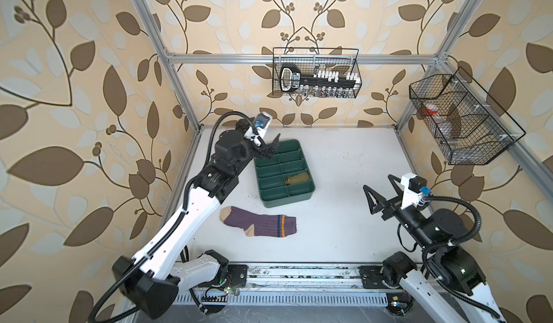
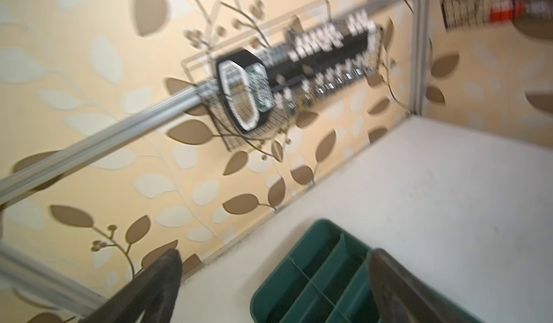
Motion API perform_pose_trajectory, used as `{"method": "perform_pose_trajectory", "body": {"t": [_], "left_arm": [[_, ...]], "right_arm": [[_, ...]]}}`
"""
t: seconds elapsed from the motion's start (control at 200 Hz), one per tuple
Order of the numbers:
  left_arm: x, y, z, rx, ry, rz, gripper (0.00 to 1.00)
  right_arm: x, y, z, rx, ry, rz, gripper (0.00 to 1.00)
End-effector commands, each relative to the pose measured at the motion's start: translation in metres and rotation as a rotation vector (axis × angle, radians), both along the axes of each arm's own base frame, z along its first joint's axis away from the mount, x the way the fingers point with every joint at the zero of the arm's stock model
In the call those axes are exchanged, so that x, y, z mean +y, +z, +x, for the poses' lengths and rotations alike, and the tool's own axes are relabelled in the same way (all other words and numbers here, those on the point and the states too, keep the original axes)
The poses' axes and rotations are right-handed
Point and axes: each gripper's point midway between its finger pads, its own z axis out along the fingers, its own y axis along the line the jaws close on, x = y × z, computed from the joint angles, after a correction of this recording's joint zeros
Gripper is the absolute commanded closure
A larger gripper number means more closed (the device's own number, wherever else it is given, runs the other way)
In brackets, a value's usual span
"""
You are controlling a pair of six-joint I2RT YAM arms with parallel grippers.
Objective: Roll the socks
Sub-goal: 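Open the left gripper and withdraw it from the tray while the right arm rises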
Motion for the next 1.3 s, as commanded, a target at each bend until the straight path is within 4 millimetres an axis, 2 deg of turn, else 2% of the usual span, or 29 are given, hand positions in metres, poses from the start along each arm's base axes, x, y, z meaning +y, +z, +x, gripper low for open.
{"method": "perform_pose_trajectory", "body": {"t": [0.0, 0.06, 0.14, 0.235, 0.335, 0.49, 0.575, 0.665, 0.795, 0.82, 0.845, 0.93, 0.975, 1.075, 1.185, 1.295], "left_arm": [[0.036, -0.01, -0.004, 0.066, 0.187, -0.31, 0.01], [0.058, -0.03, -0.016, 0.129, 0.28, -0.35, 0.01], [0.076, -0.053, -0.03, 0.17, 0.358, -0.389, 0.01], [0.077, -0.084, -0.038, 0.251, 0.364, -0.373, 0.01], [0.086, -0.116, -0.042, 0.379, 0.453, -0.392, 0.01], [0.1, -0.164, -0.052, 0.579, 0.619, -0.417, 0.01], [0.106, -0.182, -0.057, 0.651, 0.692, -0.399, 0.01], [0.105, -0.191, -0.059, 0.686, 0.708, -0.393, 0.01], [0.103, -0.198, -0.059, 0.693, 0.697, -0.411, 0.01], [0.102, -0.199, -0.059, 0.696, 0.692, -0.413, 0.01], [0.101, -0.2, -0.059, 0.699, 0.69, -0.415, 0.01], [0.102, -0.204, -0.061, 0.707, 0.696, -0.403, 0.01], [0.103, -0.206, -0.062, 0.712, 0.7, -0.394, 0.01], [0.106, -0.209, -0.065, 0.717, 0.712, -0.377, 0.01], [0.112, -0.216, -0.07, 0.725, 0.747, -0.383, 0.01], [0.119, -0.223, -0.072, 0.723, 0.799, -0.383, 0.01]], "right_arm": [[0.021, 0.019, 0.011, -0.03, 0.099, 0.222, 0.09], [0.028, 0.014, 0.027, 0.037, 0.096, 0.281, 0.12], [0.04, 0.0, 0.049, 0.175, 0.1, 0.245, 0.1], [0.049, -0.027, 0.077, 0.344, 0.066, 0.171, 0.1], [0.054, -0.057, 0.106, 0.471, 0.029, 0.12, 0.15], [0.069, -0.089, 0.142, 0.603, 0.037, 0.035, 0.18], [0.078, -0.107, 0.161, 0.656, 0.046, -0.003, 0.19], [0.086, -0.128, 0.18, 0.712, 0.049, -0.029, 0.19], [0.106, -0.156, 0.208, 0.776, 0.066, -0.057, 0.25], [0.11, -0.167, 0.211, 0.798, 0.067, -0.068, 0.26], [0.115, -0.164, 0.219, 0.791, 0.068, -0.067, 0.29], [0.127, -0.184, 0.235, 0.821, 0.063, -0.084, 0.34], [0.132, -0.192, 0.242, 0.83, 0.061, -0.094, 0.42], [0.147, -0.209, 0.252, 0.85, 0.063, -0.132, 0.52], [0.16, -0.226, 0.258, 0.865, 0.063, -0.186, 0.53], [0.164, -0.241, 0.263, 0.878, 0.052, -0.221, 0.54]]}}
